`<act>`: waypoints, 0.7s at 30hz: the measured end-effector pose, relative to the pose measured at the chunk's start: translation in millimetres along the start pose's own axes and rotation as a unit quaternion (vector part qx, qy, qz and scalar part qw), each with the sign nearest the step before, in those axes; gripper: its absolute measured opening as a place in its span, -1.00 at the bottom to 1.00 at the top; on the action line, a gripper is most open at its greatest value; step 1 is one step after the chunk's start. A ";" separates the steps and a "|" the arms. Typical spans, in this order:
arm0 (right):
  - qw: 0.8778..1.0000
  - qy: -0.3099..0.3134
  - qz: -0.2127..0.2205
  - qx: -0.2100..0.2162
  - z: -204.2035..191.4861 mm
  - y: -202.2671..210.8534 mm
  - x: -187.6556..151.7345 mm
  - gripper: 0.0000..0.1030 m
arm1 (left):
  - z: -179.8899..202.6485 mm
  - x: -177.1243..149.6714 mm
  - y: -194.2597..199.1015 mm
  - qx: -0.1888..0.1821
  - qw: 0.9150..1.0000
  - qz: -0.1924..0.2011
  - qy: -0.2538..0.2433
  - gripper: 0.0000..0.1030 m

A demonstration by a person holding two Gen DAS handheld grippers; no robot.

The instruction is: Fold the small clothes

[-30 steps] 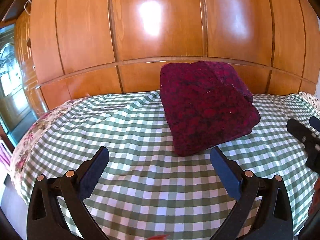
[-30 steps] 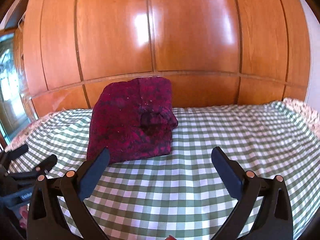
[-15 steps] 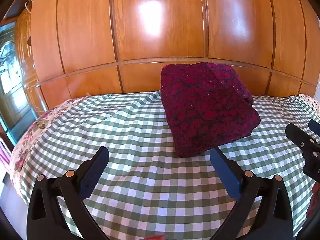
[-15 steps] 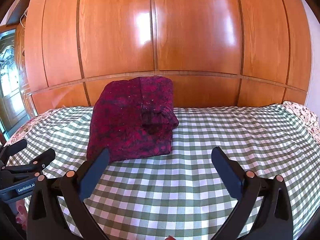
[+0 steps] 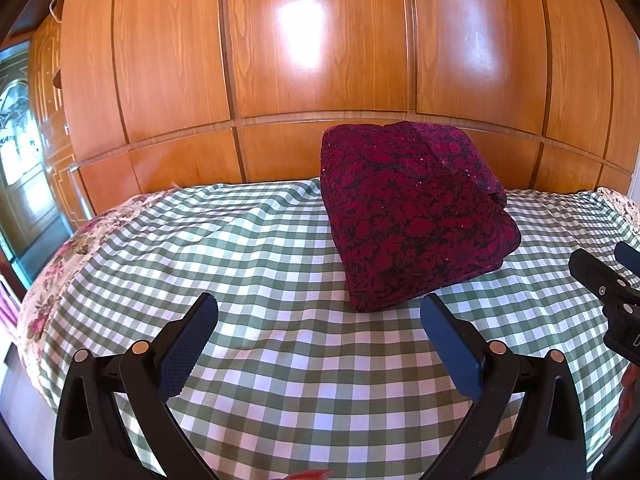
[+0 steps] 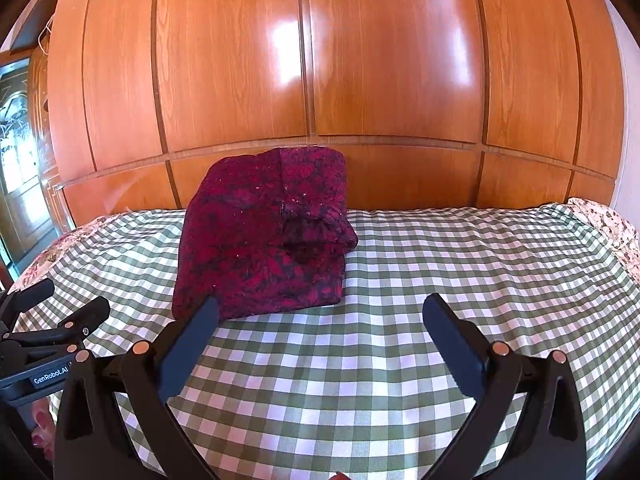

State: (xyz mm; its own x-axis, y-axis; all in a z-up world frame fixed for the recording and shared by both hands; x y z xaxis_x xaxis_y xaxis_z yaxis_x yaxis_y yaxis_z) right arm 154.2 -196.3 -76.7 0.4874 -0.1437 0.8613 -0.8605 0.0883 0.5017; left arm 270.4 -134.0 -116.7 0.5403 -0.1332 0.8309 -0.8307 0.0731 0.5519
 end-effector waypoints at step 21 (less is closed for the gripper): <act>1.000 0.005 -0.008 0.007 -2.3 -1.9 -2.5 0.96 | 1.4 -3.3 -1.9 -0.003 1.000 -0.007 0.000 0.94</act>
State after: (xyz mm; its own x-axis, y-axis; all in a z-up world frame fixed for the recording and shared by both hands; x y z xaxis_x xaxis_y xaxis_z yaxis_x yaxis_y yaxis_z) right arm 154.9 -193.8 -79.6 0.5028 -0.1352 0.8537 -0.8543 0.0724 0.5147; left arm 270.0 -135.1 -120.6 0.5516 -0.1335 0.8233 -0.8223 0.0781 0.5636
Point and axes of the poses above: each gripper's, at about its wrist camera, not at the fingertips, and y roughly against the way its jaws point, z to its right, x to its top, the point moved 10 cm from there along -y, roughly the way its jaws point, and after that the axes turned 1 degree about x, right-handed, at the moved point
